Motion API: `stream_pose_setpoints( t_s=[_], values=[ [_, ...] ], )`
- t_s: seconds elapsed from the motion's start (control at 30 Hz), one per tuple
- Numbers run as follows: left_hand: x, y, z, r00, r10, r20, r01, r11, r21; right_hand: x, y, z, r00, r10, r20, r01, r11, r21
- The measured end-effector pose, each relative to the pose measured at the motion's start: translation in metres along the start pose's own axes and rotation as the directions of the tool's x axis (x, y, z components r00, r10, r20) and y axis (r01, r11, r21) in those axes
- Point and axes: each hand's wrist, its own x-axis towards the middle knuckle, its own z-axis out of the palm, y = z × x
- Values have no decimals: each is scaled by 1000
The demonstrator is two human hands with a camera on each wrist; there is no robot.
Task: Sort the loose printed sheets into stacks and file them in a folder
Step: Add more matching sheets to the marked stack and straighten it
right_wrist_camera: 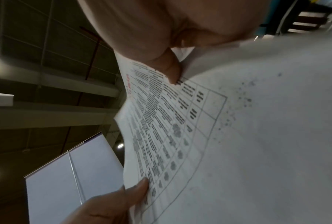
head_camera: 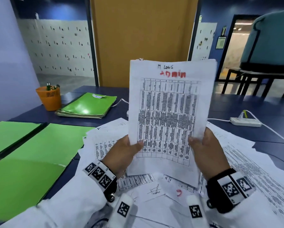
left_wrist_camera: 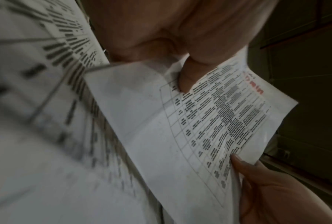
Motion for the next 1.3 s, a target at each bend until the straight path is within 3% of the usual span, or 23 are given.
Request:
stream_pose_setpoints(
  t_s=[0.13, 0.23, 0.3, 0.37, 0.4, 0.47, 0.5, 0.53, 0.6, 0.67, 0.83, 0.97, 1.1, 1.2, 1.3],
  values=[
    [10, -1, -8, 998, 47, -41, -48, 999, -21, 15, -17, -8, 990, -51, 133, 54, 998, -18],
    [19, -11, -21, 990, 30, -136, -37, 998, -49, 45, -14, -31, 972, 95, 216, -115, 990, 84],
    [26, -24, -30, 982, -4, -186, -13, 996, -87, 68, -5, -57, 961, 219, 168, -216, 976, -33],
    [29, -29, -37, 973, -49, -224, 20, 991, -130, 84, 16, -83, 922, 362, 134, -313, 904, -291],
    [30, -30, -39, 969, -70, -235, 40, 990, -132, 89, 31, -96, 892, 434, 123, -320, 802, -504],
    [32, -31, -42, 972, -95, -216, 88, 995, -44, 92, 57, -118, 844, 532, 66, -190, 413, -891],
    [34, -33, -44, 970, -128, -205, 134, 991, 15, 91, 70, -126, 846, 532, 30, -135, 267, -954],
    [35, -34, -42, 967, -175, -184, 182, 983, 18, 88, 81, -133, 839, 544, 10, -123, 207, -971],
    [39, -40, -45, 953, -260, -157, 261, 965, -14, 81, 94, -143, 835, 550, 31, -155, 287, -945],
    [41, -43, -46, 953, -270, -139, 265, 963, -53, 71, 92, -143, 859, 512, 19, -175, 328, -928],
    [37, -39, -40, 972, -170, -160, 121, 952, -280, 70, 85, -136, 805, 590, -59, -222, 207, -953],
    [34, -28, -35, 971, -114, -210, 2, 883, -469, 77, 86, -137, 842, 537, -45, -132, 126, -983],
    [34, -23, -32, 955, -139, -261, -36, 820, -571, 97, 77, -160, 921, 391, -9, -82, 169, -982],
    [36, -21, -34, 948, -169, -269, -39, 778, -628, 116, 49, -194, 979, 194, -57, -110, 275, -955],
    [37, -20, -36, 941, -177, -289, -62, 749, -660, 122, 0, -216, 999, -4, -43, -40, 336, -941]
  ],
)
